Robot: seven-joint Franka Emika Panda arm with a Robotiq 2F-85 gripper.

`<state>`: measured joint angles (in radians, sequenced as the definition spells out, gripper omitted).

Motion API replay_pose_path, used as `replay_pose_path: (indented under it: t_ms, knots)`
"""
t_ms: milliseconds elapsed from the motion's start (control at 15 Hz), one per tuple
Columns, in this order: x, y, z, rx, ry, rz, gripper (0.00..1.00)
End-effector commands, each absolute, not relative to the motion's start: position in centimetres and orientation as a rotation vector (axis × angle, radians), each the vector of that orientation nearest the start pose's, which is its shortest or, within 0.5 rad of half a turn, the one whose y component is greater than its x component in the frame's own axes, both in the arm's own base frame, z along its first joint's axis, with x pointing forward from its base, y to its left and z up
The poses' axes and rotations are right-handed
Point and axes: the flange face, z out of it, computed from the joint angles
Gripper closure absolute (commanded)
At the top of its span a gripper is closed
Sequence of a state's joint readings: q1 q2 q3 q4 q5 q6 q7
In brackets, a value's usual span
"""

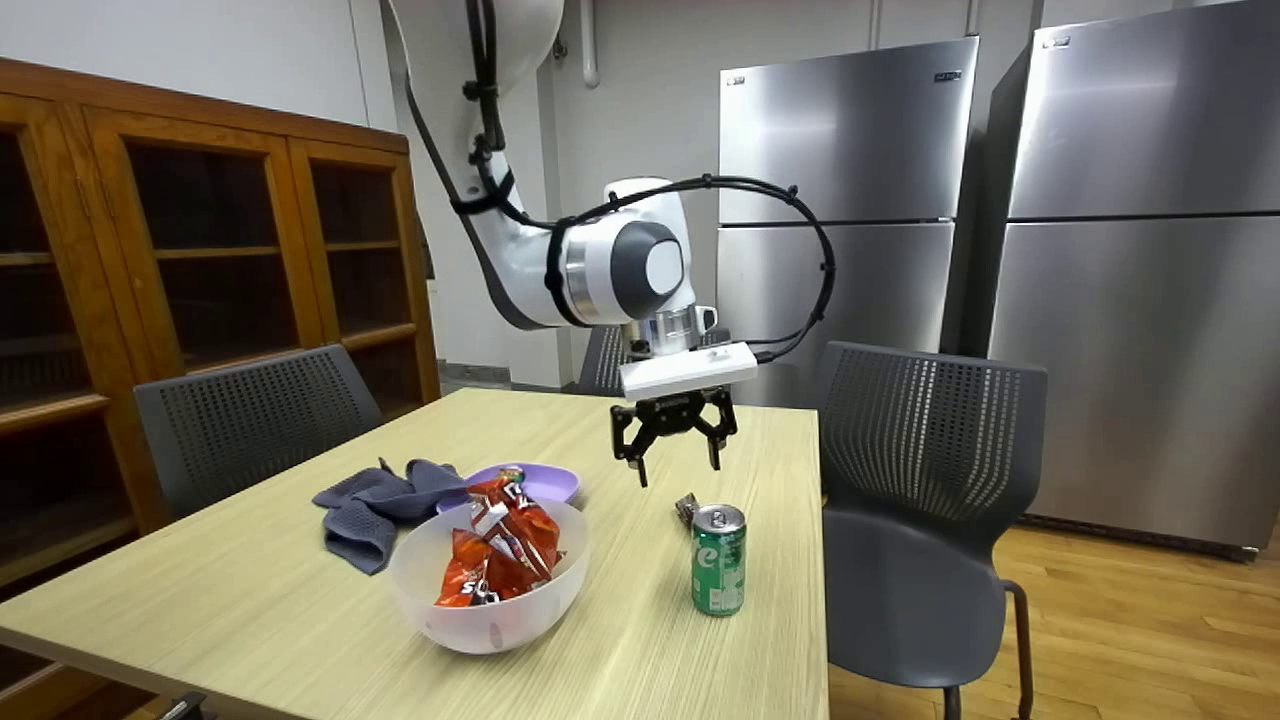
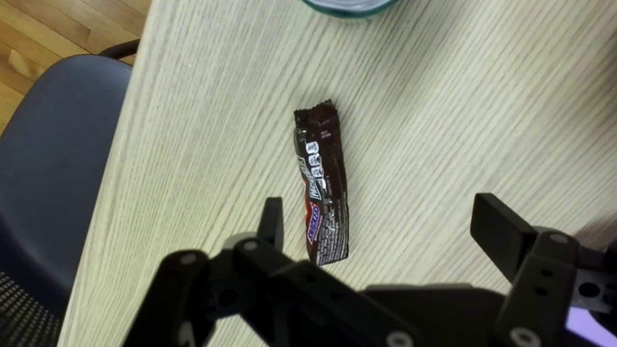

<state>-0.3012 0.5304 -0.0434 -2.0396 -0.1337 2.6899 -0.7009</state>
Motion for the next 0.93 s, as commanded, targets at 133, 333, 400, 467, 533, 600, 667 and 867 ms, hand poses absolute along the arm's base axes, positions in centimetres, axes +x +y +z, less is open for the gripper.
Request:
replay_pose_path:
  t_ms: [133,333,400,467,533,600,667,867]
  knots:
    - [60.2,-21.3,17.5,-3.136,-0.811,-0.053,0.0]
    - [60.9,-21.5,16.0,-3.141,-0.8,-0.023,0.0]
    - [61.1,-21.5,15.5,-3.141,-0.797,-0.014,0.0]
    - [61.3,-21.6,15.1,-3.145,-0.794,-0.005,0.0]
    - [61.6,-21.6,14.6,-3.145,-0.792,0.001,0.0]
    - [61.8,-21.6,14.2,-3.145,-0.791,0.007,0.0]
    - [62.0,-21.7,13.9,-3.142,-0.79,0.012,0.0]
    - [62.6,-21.7,12.7,-3.137,-0.786,0.014,0.0]
